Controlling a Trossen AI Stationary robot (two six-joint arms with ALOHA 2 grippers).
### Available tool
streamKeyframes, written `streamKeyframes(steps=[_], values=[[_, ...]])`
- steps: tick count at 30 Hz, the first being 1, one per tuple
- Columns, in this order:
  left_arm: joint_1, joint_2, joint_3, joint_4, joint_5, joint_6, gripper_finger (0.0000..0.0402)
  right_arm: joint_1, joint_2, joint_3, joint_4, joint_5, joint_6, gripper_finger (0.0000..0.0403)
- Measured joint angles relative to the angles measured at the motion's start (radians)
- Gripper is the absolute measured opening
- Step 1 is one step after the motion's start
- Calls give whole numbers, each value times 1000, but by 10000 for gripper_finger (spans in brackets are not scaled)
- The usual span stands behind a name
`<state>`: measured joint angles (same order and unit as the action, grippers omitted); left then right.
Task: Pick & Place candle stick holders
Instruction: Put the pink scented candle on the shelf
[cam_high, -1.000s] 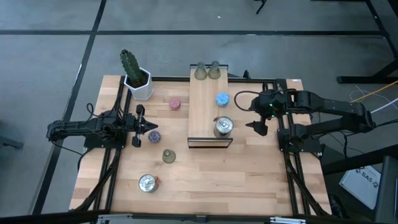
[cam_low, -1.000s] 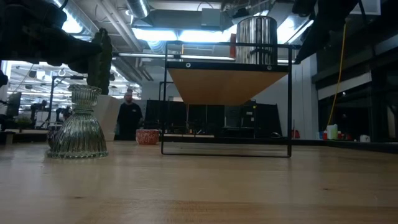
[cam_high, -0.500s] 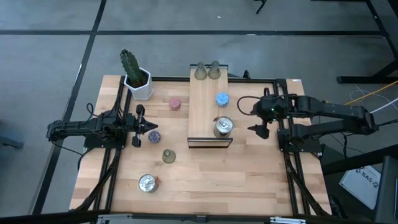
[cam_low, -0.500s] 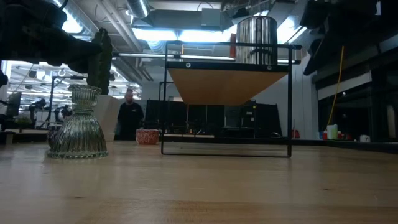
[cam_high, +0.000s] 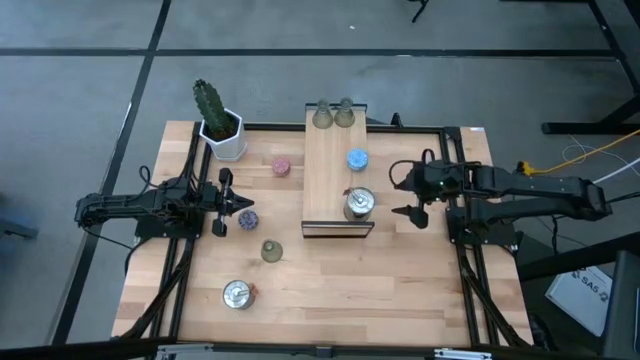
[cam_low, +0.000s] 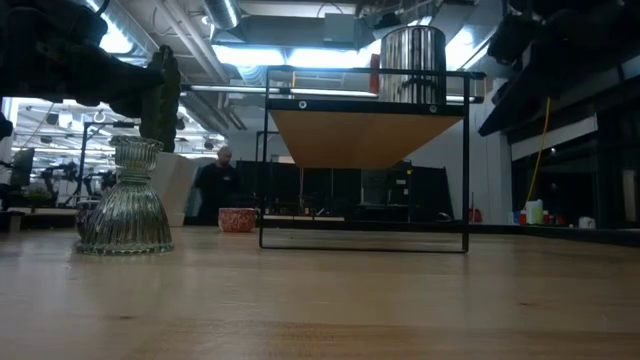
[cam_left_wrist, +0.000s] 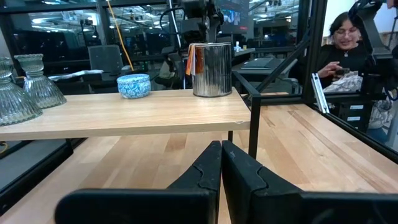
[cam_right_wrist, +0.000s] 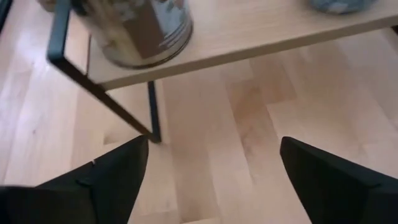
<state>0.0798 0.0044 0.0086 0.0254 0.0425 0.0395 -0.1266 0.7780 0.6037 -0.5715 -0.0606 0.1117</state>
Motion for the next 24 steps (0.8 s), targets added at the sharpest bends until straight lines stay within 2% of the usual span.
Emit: streamKeyframes(steps=[9, 24], values=[[0, 0, 0, 0, 0, 0, 6, 47, -103, -139, 87, -22, 11, 305], [0, 0, 0, 0, 0, 0, 6, 131, -151, -330, 364, -22, 11, 179]])
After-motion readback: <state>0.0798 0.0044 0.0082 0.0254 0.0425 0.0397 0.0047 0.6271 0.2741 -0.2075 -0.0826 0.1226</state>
